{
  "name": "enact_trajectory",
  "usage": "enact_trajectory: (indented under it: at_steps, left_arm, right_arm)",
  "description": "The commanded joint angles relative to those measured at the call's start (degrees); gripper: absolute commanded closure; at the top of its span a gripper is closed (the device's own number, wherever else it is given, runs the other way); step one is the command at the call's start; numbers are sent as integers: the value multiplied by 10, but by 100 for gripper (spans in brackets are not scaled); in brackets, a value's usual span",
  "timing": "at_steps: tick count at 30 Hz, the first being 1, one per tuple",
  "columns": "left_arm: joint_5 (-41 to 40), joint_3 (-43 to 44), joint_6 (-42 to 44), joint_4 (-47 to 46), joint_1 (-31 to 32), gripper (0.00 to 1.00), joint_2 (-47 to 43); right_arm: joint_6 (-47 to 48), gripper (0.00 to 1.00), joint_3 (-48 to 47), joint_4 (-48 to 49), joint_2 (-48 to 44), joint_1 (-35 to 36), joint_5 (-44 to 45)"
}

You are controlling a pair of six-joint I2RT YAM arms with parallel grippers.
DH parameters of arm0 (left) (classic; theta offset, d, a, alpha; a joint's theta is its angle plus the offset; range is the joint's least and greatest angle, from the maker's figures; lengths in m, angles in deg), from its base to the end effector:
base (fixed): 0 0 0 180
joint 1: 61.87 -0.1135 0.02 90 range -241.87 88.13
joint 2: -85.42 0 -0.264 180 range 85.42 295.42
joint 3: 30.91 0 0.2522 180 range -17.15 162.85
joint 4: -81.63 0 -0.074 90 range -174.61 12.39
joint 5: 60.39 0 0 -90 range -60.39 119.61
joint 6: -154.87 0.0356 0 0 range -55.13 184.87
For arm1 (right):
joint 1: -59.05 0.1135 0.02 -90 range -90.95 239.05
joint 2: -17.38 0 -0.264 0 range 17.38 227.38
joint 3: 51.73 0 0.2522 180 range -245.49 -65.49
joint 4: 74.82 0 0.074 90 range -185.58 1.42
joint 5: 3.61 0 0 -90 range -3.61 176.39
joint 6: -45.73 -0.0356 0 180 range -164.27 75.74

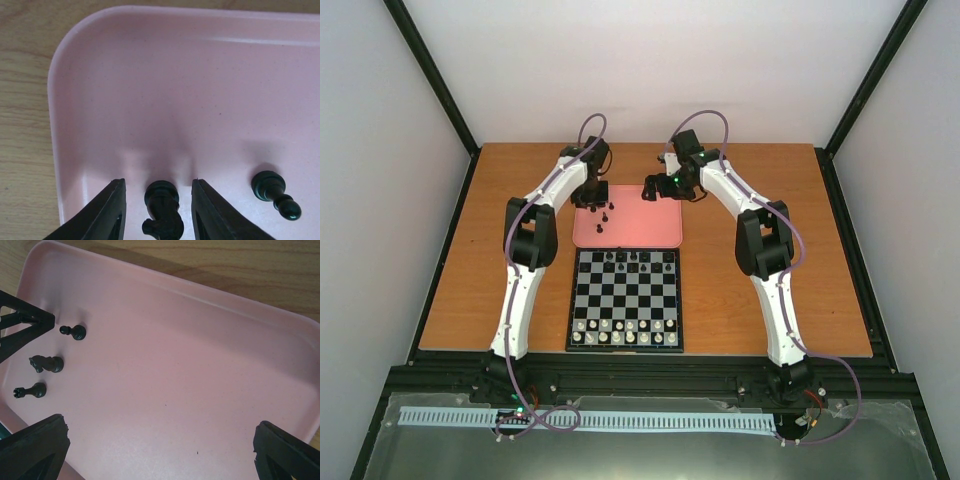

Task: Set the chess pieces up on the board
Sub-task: Pick up the chess piece from the storage box.

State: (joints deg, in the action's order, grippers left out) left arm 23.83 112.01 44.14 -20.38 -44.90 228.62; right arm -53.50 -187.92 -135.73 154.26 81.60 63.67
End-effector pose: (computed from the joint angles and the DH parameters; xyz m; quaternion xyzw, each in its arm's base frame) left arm 0.4849 -0.1442 0.1633 -0.0377 0.9928 0.0145 0.1128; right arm 0.4710 0.2105 0.1969 -0.1582 0.9384 0.2495 0.1790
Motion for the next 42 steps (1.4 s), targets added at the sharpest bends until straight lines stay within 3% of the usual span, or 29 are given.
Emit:
enact_trajectory:
  at_steps: [1, 6, 14, 22, 29, 37, 42]
  left_arm:
    - [2, 13, 10, -6, -8, 63, -10]
    - [3, 15, 8, -1, -8, 82, -10]
    - [7, 16, 7, 2, -8, 94, -14]
    - [12, 41, 4, 46, -8, 94, -46]
    - [69, -1, -28, 68, 0, 95, -158]
    - [147, -71, -41, 70, 76, 95, -255]
    - [206, -94, -50, 44, 131, 95, -263]
  right_arm:
    - [3, 0, -14, -3, -12, 2, 0]
    - [3, 0, -15, -3, -11, 3, -1]
    - [2, 0, -15, -2, -8, 3, -4]
    - [5, 0, -13, -5, -12, 2, -1]
    - [4, 0, -13, -5, -18, 2, 13]
    - [0, 0, -13, -9, -20, 2, 35]
    - [-5, 0, -13, -10, -27, 2, 65]
